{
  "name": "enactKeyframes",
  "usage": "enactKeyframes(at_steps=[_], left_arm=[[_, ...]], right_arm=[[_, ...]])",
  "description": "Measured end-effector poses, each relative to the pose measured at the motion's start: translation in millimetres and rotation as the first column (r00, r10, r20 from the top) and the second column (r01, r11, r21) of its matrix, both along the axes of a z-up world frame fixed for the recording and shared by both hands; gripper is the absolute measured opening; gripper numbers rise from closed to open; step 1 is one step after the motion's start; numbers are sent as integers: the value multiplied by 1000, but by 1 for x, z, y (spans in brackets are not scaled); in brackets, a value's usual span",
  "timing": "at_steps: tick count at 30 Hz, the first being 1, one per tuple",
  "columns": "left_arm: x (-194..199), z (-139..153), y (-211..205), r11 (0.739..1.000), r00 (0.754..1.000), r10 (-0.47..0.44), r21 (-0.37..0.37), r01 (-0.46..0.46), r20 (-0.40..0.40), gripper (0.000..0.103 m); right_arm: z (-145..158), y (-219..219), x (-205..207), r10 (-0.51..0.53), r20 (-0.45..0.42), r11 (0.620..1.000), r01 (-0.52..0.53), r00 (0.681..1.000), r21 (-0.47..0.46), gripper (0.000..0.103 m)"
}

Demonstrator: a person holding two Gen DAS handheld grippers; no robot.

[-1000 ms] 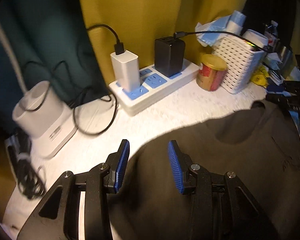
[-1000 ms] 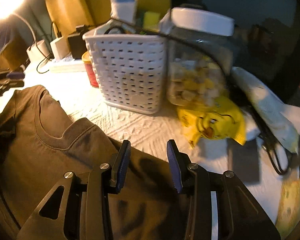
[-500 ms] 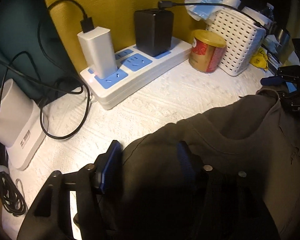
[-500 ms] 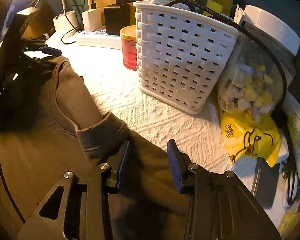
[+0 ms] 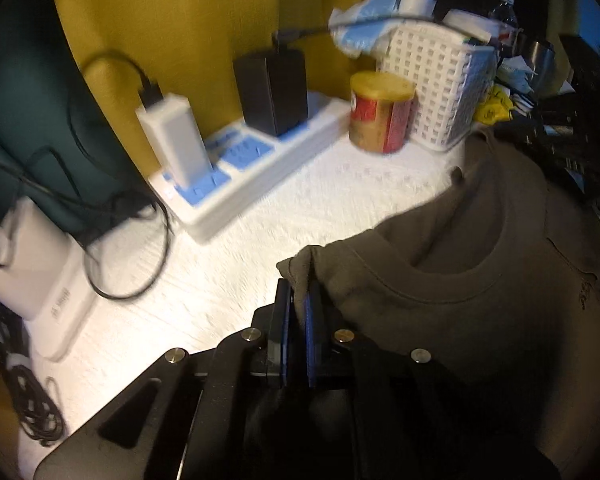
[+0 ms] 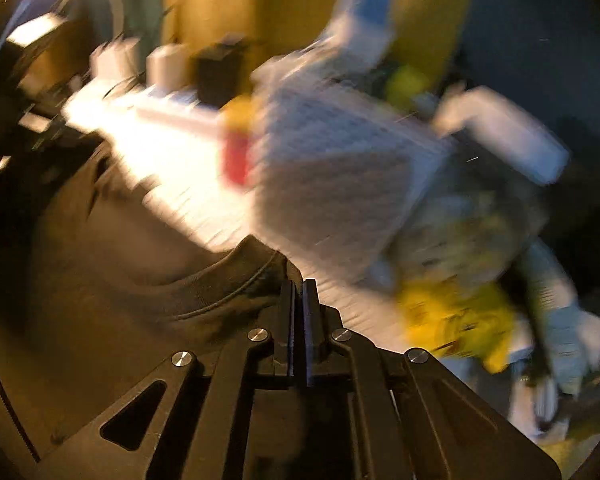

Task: Fold small clothes

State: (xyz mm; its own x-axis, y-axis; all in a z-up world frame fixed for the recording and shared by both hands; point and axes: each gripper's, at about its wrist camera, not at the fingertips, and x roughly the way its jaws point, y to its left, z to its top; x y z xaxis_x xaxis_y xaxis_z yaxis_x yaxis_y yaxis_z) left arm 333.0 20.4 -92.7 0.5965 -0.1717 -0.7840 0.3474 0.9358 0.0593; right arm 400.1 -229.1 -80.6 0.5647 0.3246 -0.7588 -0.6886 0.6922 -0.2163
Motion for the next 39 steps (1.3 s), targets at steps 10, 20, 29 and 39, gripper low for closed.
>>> enactKeyframes(at_steps=[10,20,29,39], left_arm=[[19,-12,0,999,999,44,31,-43,-24,6],[21,-11,26,990,990,135,32,-134,-49,45],[-1,-2,32,988,987,152,40,-150,-44,48],[-27,-13,71,981,978,193,7,-193,-84,47]], right_arm=[[-19,4,15,-68,-20,998,68,997,-19,4],[-20,-14,20,-121,-65,993,121,990,-9,19],[4,-42,-6,-169,-54,985,170,984,17,39],[11,-65,-57,-229,-96,971,234,969,41,39]])
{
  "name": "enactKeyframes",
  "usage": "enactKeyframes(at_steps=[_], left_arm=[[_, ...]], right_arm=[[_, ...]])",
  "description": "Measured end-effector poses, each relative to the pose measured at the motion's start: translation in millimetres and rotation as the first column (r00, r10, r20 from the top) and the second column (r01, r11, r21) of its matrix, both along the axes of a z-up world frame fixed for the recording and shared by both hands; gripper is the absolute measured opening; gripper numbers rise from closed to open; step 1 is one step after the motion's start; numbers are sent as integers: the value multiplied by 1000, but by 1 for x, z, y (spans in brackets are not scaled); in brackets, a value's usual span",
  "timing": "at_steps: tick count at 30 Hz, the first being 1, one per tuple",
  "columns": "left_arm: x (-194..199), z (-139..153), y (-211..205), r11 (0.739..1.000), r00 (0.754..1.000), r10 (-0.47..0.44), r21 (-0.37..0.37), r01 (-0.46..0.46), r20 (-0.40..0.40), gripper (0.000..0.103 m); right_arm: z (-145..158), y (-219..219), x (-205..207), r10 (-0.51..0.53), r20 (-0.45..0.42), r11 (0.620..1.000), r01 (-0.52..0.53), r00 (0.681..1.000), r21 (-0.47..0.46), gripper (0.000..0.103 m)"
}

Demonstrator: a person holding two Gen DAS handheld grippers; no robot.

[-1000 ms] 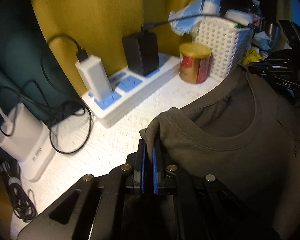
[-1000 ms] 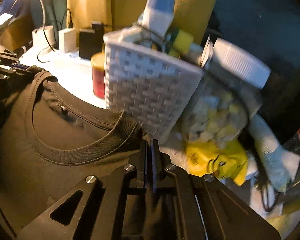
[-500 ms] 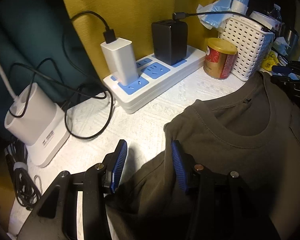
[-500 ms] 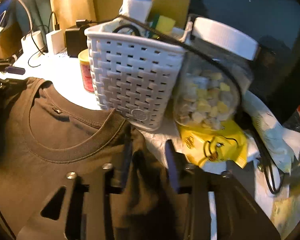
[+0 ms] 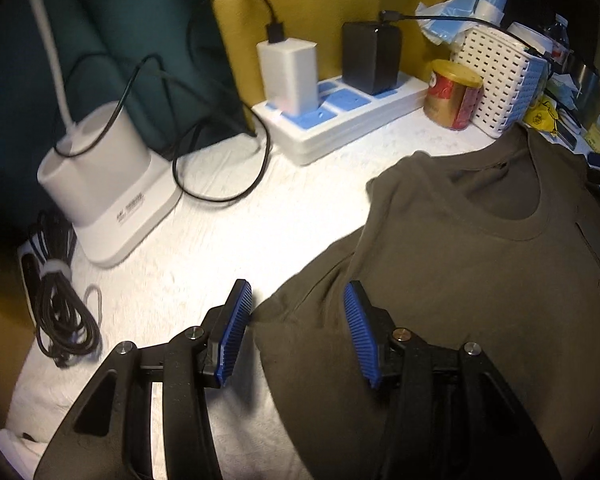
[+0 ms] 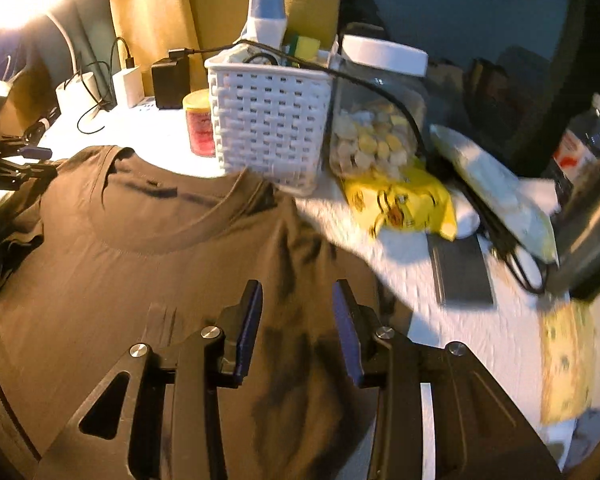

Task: Fold small clothes

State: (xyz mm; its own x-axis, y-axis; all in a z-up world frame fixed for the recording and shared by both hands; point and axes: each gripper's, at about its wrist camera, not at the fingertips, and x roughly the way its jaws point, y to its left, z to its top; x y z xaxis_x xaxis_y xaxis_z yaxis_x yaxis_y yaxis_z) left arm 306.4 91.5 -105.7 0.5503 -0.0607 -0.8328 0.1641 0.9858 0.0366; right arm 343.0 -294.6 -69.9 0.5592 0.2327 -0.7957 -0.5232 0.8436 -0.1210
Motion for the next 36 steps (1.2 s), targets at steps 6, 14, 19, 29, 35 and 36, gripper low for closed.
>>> enactKeyframes(at_steps=[6,14,19,29,35,36], left_arm=[[-7,5,7,997,995,62,39,-66,75,5],[-24,15,22,993,991,116,-4,-116,59,14],[-59,37,29,988,984,140,-76,-132,110,68],[-135,20,9,989,995,92,-121,-88,24,68],[-163,8,3,982,997,78,-172,-79,-14,68],[-167,5,1,981,998,65,-182,-68,-20,68]], right_arm=[[-3,-10,-26,-48,-28,999,48,998,21,39],[6,-29,-58,-117,-35,992,119,993,46,39],[12,-37,-80,-136,-42,988,139,990,60,39],[-6,-39,-125,-134,-61,991,134,989,-5,50],[-9,-50,-139,-181,-42,983,180,982,-35,50],[-9,-48,-142,-174,-44,984,172,984,-35,50]])
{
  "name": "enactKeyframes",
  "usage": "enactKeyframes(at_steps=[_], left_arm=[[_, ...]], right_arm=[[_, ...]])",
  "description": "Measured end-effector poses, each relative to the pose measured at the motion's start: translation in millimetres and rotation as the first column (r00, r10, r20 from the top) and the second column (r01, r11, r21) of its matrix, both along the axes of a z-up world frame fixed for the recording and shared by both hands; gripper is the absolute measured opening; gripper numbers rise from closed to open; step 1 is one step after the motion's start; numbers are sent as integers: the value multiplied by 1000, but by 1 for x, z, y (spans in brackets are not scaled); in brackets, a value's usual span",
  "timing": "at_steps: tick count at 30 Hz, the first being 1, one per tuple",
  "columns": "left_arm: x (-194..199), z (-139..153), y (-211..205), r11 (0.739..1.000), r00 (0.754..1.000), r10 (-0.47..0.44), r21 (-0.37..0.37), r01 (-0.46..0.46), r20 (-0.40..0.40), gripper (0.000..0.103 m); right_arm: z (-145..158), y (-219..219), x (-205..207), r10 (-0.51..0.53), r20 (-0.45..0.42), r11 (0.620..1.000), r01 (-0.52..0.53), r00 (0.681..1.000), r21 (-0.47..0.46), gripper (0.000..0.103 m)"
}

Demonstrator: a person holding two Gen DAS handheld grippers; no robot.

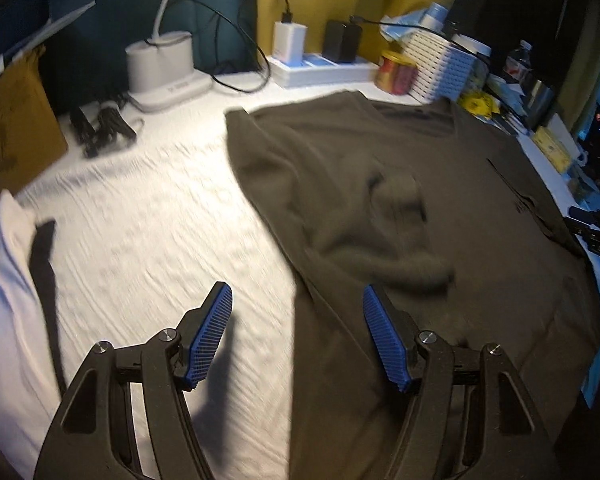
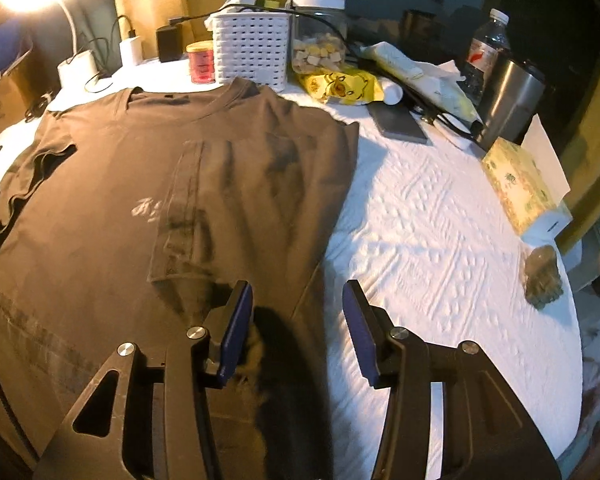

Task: Fold small clothes

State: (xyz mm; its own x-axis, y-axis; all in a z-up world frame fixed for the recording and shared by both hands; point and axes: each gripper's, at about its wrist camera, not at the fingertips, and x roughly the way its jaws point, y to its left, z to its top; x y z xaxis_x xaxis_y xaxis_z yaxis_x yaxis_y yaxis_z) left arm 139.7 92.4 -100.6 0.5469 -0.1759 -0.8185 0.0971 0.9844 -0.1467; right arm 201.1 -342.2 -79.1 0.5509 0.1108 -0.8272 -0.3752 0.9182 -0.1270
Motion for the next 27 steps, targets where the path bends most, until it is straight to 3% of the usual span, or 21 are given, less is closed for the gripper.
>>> enactKeyframes(at_steps=[4,5,7,13,18,24,27], left_arm=[[-13,-5,-9,999,999,-30,35,30,14,64],[-15,-5,-11,998,999,-37,48,36,21,49],[-17,-5,-12,996,999,-36,84,34,29,36],[-22,3,-10,995,999,-28,94,25,36,36],[-24,18,-23,996,995,-55,79,48,82,36],[-9,11,-56,987,992,-109,125,101,59,36],[-6,1,-73,978,988,-150,153,145,20,49]], right_arm=[[0,19,-17,64,11,998,-64,998,-1,50],[0,25,-21,83,17,997,-83,996,-4,50],[-2,35,-27,114,22,993,-113,993,-22,50],[-11,50,-43,155,9,987,-154,988,-49,50],[0,39,-39,105,53,994,-104,993,-16,50],[-1,26,-19,23,62,1000,-23,998,-1,50],[-9,24,-16,23,33,1000,-23,999,2,50]])
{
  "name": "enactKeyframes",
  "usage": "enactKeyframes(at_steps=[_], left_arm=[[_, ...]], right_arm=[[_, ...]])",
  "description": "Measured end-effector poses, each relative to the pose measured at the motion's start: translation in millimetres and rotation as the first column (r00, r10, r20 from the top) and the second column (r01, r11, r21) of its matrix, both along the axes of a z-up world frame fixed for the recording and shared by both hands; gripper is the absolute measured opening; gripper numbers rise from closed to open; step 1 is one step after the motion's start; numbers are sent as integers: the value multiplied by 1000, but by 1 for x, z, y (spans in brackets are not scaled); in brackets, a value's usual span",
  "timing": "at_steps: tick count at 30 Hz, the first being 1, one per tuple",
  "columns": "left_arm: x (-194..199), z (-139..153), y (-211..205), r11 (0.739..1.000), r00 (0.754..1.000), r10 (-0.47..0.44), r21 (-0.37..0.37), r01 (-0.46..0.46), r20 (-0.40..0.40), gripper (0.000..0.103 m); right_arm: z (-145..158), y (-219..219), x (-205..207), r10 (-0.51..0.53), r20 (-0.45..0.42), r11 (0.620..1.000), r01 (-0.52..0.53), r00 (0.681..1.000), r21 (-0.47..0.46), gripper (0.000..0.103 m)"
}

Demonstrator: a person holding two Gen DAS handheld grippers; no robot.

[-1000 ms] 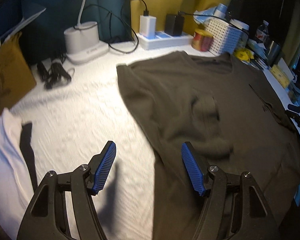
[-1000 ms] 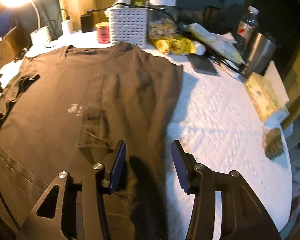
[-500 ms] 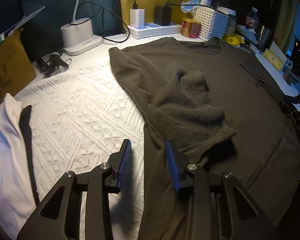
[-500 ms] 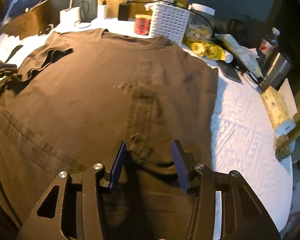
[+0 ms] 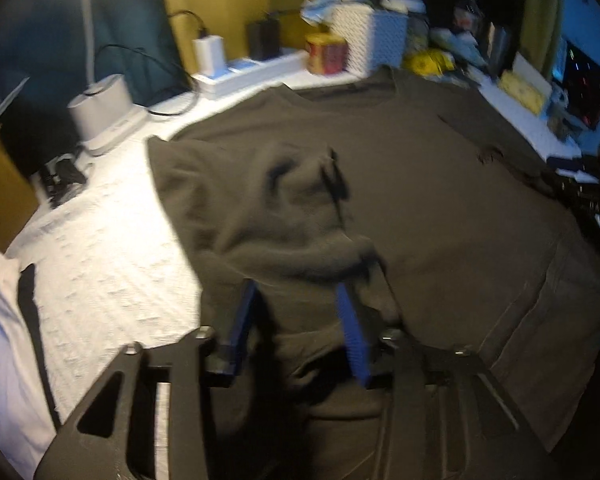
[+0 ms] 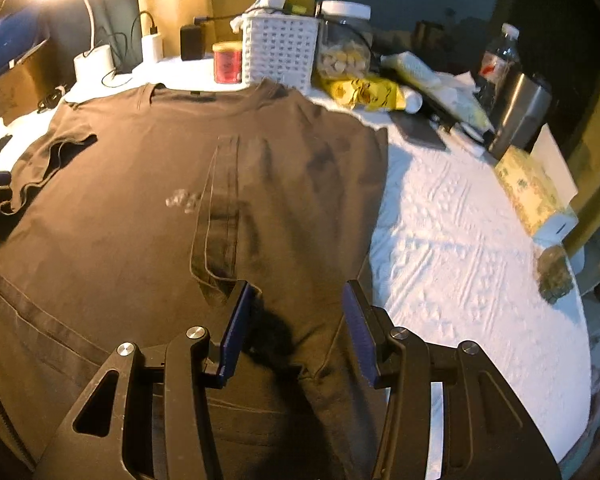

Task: Fold small clothes

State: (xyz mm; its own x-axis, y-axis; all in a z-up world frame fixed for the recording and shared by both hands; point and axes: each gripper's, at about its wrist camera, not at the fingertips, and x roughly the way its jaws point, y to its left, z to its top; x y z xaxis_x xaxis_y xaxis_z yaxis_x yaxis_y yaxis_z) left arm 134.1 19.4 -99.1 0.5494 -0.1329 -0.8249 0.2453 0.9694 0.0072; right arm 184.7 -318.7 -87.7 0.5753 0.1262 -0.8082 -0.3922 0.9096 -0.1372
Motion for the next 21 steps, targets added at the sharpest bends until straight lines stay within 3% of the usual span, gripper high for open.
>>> enactKeyframes(at_steps=[5,21], left_arm=[[-7,-6,-14,999,998,-51,6,52,-19,61],[-49,20,-13,998,996,-10,-59,16,92,61]], right_arm=[[-4,8,-12,54,-11,999,-54,998,-4,50],[29,-34,-50,-31,87,999,28,996,43,50]])
